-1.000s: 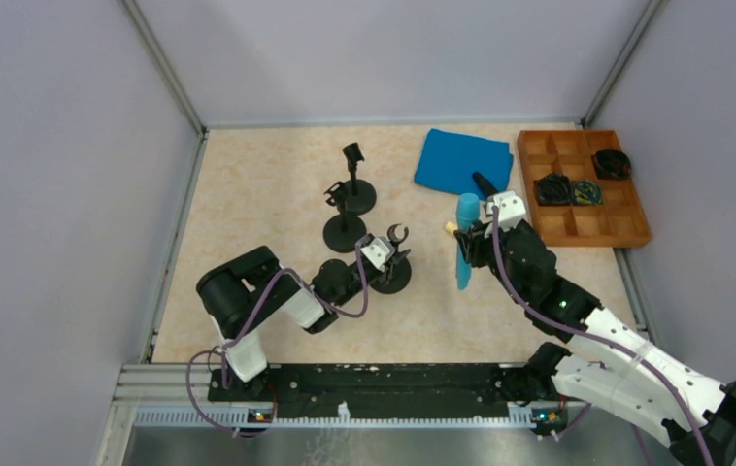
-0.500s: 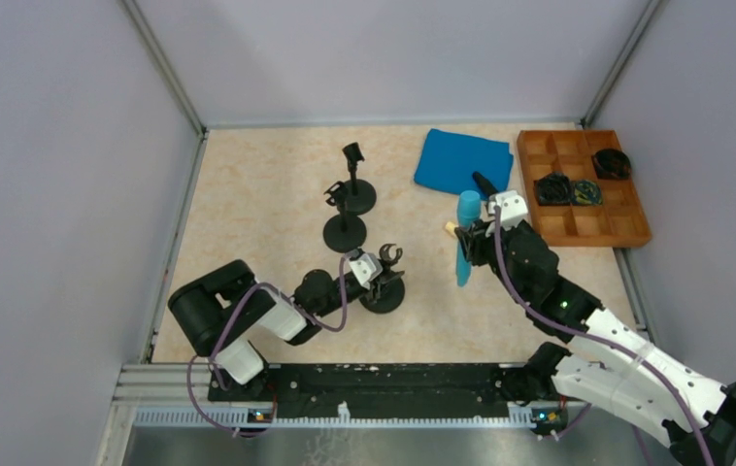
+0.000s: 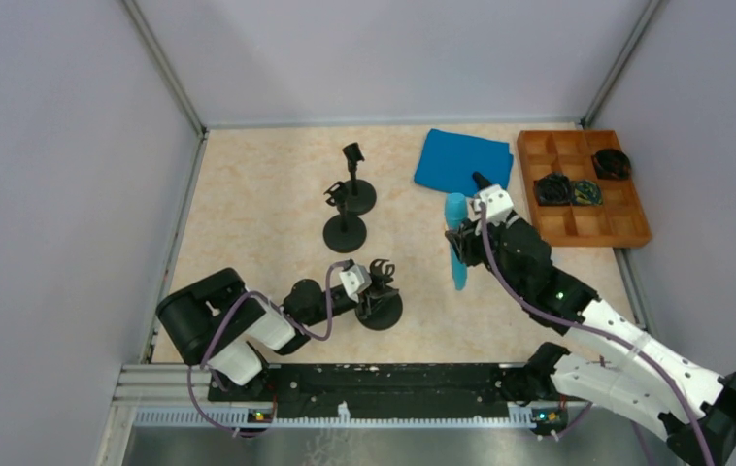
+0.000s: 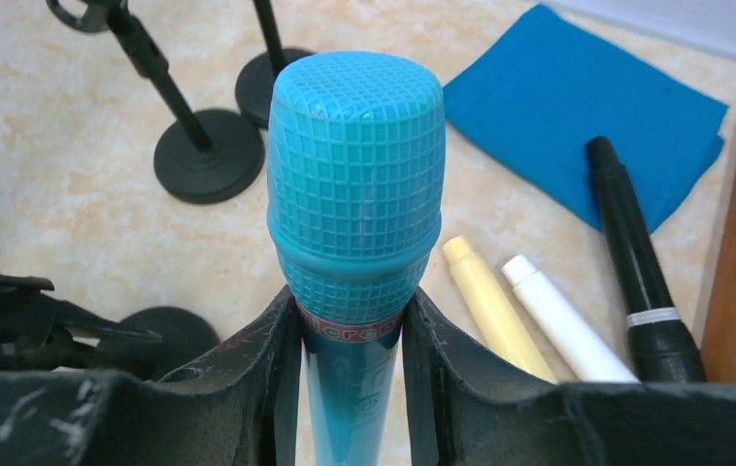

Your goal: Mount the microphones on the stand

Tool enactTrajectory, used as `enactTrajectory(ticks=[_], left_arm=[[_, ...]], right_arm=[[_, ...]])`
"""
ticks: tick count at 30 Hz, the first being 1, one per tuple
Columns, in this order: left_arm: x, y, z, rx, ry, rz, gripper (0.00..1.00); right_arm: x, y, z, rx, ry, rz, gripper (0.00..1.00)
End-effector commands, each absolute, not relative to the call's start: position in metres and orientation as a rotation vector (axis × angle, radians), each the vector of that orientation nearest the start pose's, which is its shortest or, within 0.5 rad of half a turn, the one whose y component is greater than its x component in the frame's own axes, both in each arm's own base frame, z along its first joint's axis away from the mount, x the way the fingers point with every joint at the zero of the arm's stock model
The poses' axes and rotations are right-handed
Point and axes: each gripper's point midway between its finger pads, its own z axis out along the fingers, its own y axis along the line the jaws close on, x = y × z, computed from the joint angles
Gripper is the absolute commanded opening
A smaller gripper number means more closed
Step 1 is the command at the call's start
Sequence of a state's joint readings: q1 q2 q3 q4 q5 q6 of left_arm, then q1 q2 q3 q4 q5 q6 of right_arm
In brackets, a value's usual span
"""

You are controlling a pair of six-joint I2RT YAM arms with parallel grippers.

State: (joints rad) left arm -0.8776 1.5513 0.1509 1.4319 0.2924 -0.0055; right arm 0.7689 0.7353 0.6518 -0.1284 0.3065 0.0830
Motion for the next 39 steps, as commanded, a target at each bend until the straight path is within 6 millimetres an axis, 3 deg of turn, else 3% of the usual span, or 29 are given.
enactTrajectory(ticks=[1, 5, 11, 16, 21, 26, 28, 31, 39], left_arm=[[0.183, -0.309, 0.141, 0.866, 1.241, -0.977, 0.0], [0.182, -0.306, 0.14, 0.86, 1.246, -0.979, 0.0], [0.18, -0.304, 0.14, 0.859, 1.251, -0.989, 0.0], [0.179, -0.304, 0.139, 0.86, 1.254, -0.995, 0.0], [0.179, -0.305, 0.138, 0.862, 1.256, -0.997, 0.0], [0.18, -0.305, 0.135, 0.86, 1.27, -1.0, 0.0], [0.179, -0.306, 0.137, 0.86, 1.261, -1.008, 0.0], [0.178, -0.307, 0.139, 0.861, 1.249, -1.015, 0.0], [0.175, -0.307, 0.141, 0.844, 1.238, -1.047, 0.0]], right_arm=[[0.252, 0.194, 0.245, -0.46, 1.834, 0.4, 0.0], [0.249, 0.21, 0.219, -0.531, 2.004, 0.415, 0.0], [0.25, 0.215, 0.228, -0.474, 2.018, 0.455, 0.0], [0.256, 0.198, 0.22, -0.433, 2.048, 0.346, 0.0], [0.256, 0.195, 0.212, -0.469, 2.138, 0.268, 0.0], [0.272, 0.173, 0.211, -0.401, 2.12, 0.096, 0.0], [0.278, 0.175, 0.222, -0.403, 2.056, 0.107, 0.0], [0.281, 0.188, 0.254, -0.402, 1.928, 0.21, 0.0], [0.274, 0.222, 0.326, -0.475, 1.615, 0.459, 0.0]])
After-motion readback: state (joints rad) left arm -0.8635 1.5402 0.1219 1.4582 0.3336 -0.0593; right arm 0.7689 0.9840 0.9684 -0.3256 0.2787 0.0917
